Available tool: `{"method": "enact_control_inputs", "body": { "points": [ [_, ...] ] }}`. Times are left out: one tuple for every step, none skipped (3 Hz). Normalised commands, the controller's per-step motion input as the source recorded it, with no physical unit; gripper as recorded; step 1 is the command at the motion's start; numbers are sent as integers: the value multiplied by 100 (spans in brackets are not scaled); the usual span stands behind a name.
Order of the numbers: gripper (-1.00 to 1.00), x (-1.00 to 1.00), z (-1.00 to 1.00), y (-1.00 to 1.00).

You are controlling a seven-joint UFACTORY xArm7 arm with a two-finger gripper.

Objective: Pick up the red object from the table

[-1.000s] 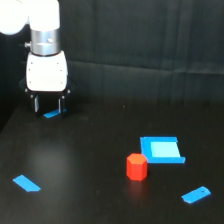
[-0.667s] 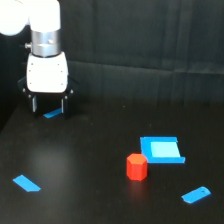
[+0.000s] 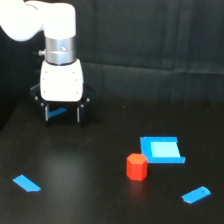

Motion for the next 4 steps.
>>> {"method": "enact_control_inputs", "body": {
  "points": [
    [100, 100, -32, -57],
    [92, 100, -21, -62],
    [99, 89, -13, -57],
    [97, 100, -19, -67]
  ]
}}
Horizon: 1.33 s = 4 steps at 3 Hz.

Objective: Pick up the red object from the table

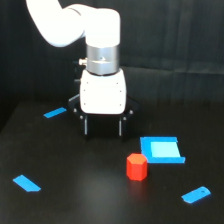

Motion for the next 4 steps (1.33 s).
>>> {"method": "enact_control_inputs", "body": {
  "points": [
    [100, 98, -26, -65],
    [100, 65, -6, -81],
    [100, 35, 19, -88],
    [97, 8, -7, -76]
  ]
}}
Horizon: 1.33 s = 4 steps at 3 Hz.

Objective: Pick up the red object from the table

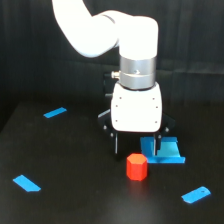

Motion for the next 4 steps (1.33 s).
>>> {"method": "enact_control_inputs", "body": {
  "points": [
    [90, 0, -11, -52],
    [97, -4, -6, -40],
    [77, -5, -16, -24],
    [-50, 3, -22, -5]
  ]
}}
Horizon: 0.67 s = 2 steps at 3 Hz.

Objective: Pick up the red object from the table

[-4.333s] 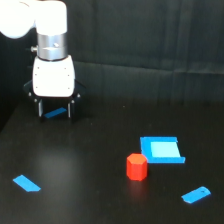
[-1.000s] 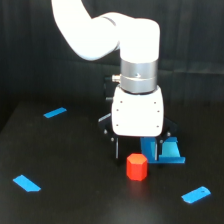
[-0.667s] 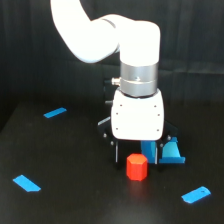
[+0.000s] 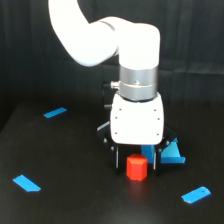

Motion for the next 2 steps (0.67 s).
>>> {"method": "enact_control_inputs", "body": {
  "points": [
    [-90, 12, -20, -1],
    [-100, 5, -26, 9]
  ]
}}
